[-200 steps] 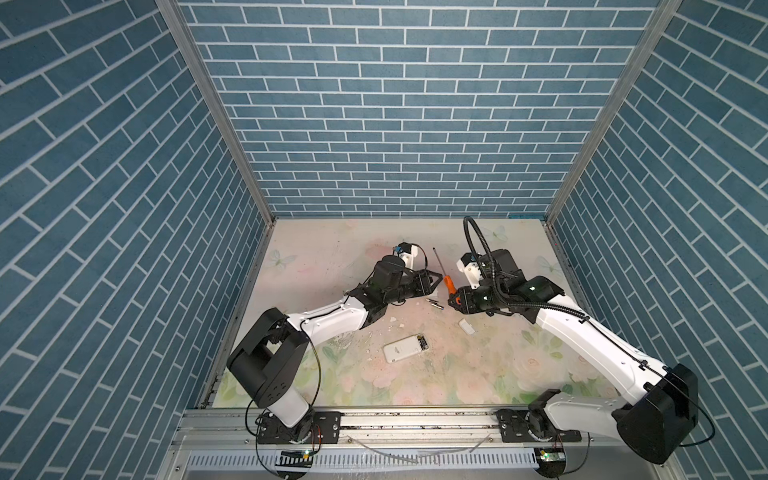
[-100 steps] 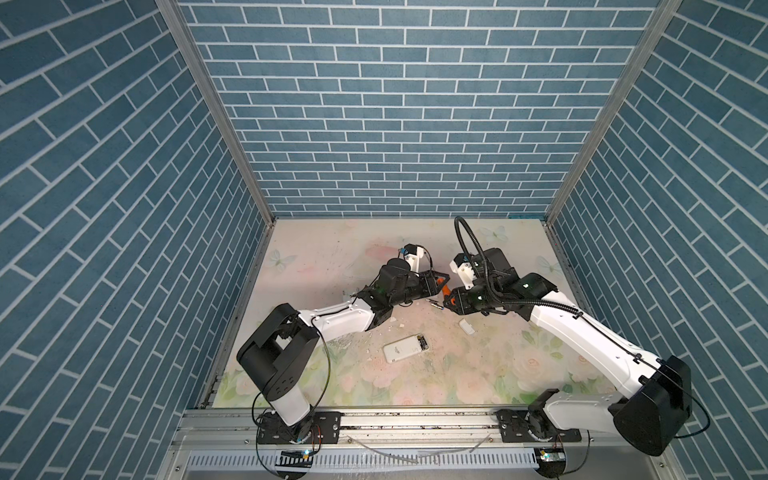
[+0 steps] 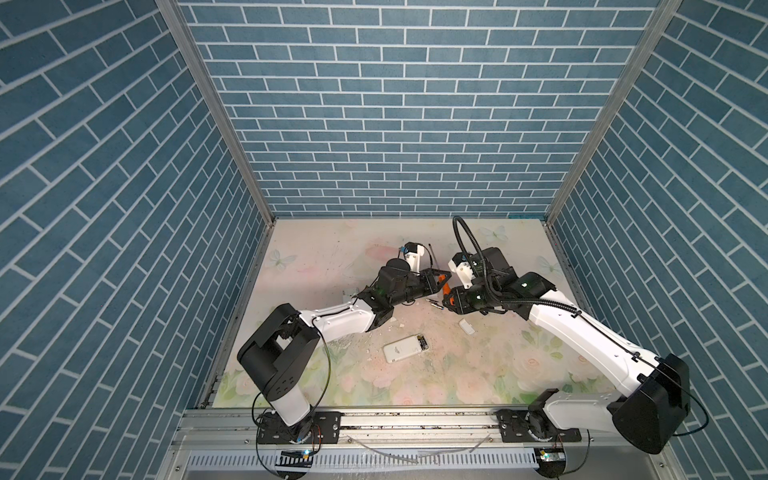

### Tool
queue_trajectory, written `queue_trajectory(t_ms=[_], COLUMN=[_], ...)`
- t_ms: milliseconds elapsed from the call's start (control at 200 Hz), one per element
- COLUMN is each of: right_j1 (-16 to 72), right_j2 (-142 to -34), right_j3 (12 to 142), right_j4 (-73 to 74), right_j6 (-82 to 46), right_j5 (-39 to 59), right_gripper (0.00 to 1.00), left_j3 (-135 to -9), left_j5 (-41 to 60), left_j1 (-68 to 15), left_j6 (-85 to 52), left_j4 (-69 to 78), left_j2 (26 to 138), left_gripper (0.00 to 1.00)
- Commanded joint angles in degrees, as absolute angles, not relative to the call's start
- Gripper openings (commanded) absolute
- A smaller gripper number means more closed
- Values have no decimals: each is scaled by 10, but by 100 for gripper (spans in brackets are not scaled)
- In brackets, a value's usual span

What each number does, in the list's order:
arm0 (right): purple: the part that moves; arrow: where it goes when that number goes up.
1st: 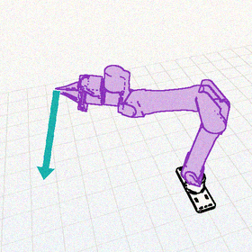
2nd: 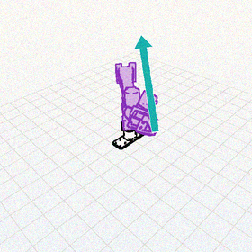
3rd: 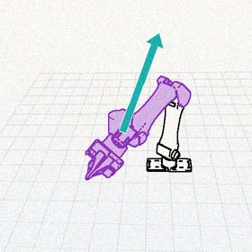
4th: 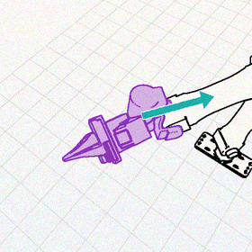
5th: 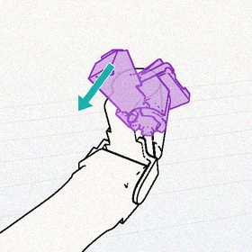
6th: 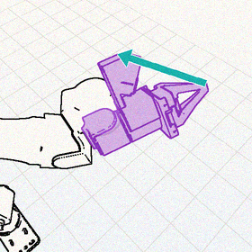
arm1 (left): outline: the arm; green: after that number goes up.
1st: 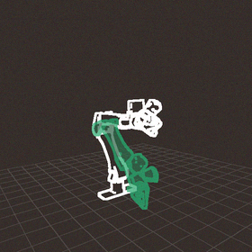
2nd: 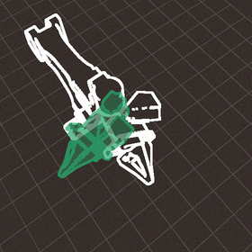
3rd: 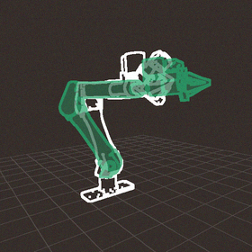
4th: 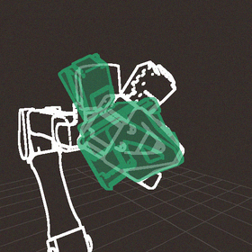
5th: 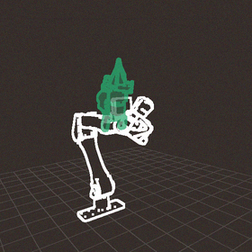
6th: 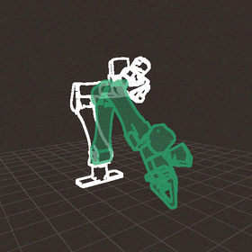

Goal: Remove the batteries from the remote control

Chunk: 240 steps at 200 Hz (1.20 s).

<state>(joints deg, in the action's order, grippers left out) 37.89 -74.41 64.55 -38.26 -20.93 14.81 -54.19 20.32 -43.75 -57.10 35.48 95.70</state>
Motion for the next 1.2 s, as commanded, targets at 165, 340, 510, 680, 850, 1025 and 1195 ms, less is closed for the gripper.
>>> queue_trajectory(t_ms=[165,340,510,680,850,1025,1195], right_j1=[383,402,421,425,425,425,425], right_j2=[-640,-604,-605,-621,-638,-656,-682], right_j3=[570,489,429,406,414,420,431], right_j4=[-235,-112,22,123,158,188,214], right_j6=[-282,-308,-317,-308,-293,-284,-280], right_j5=[76,23,-6,-5,-1,1,8], right_gripper=[44,56,57,55,52,50,49], left_j3=[-512,-548,-575,-588,-581,-571,-568], left_j5=[150,136,134,141,145,147,152], left_j1=[-403,-384,-381,-381,-383,-384,-393], left_j6=[-636,-696,-738,-765,-765,-770,-784], left_j4=[430,440,453,468,465,473,488], left_j2=[959,970,978,983,971,960,958], left_gripper=[0,0,0,0,0,0,0])
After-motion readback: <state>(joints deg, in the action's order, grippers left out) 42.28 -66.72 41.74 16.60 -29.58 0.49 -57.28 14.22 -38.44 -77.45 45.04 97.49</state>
